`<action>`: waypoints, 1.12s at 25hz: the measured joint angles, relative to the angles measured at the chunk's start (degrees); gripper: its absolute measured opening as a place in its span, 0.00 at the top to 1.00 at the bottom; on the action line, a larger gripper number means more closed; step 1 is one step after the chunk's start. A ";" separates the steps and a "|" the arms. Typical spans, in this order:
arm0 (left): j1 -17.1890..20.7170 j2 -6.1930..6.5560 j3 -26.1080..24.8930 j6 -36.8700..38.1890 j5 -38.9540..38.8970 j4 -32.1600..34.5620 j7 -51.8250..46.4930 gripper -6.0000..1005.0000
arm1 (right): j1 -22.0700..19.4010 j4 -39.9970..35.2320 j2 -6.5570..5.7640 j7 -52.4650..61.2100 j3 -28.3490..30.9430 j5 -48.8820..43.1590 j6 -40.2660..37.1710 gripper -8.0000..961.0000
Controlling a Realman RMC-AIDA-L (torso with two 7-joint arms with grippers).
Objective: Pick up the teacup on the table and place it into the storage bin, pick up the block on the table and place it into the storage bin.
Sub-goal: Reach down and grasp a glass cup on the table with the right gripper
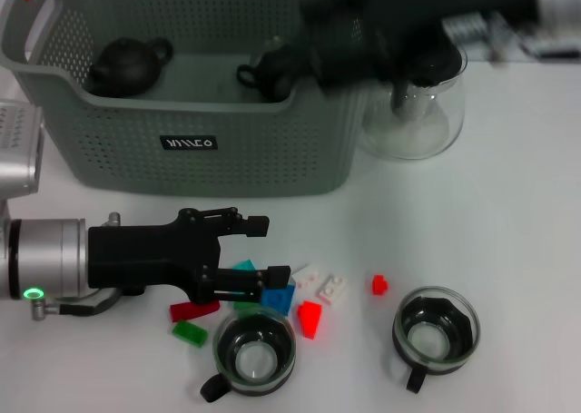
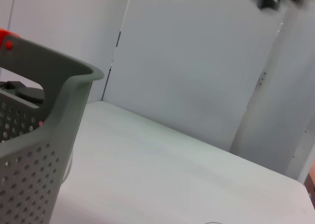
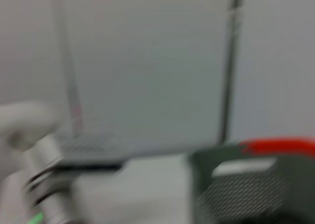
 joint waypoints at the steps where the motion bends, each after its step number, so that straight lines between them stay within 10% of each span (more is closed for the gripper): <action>1: 0.00 0.00 -0.02 0.06 0.00 0.02 0.00 0.18 | 0.00 0.00 0.00 0.00 0.00 0.00 0.00 0.27; 11: -0.01 0.00 -0.70 0.12 0.01 -0.08 0.37 0.18 | -4.69 0.86 -1.90 3.53 9.58 -14.73 -20.07 0.27; 19: -0.27 0.00 -0.59 0.24 0.01 -0.14 0.43 0.18 | -1.91 5.67 2.12 6.01 6.65 -35.35 -17.34 0.27; 28: -0.04 0.00 -0.71 0.24 0.00 -0.16 0.45 0.18 | 1.00 14.11 2.20 10.26 -3.10 -37.82 -5.57 0.27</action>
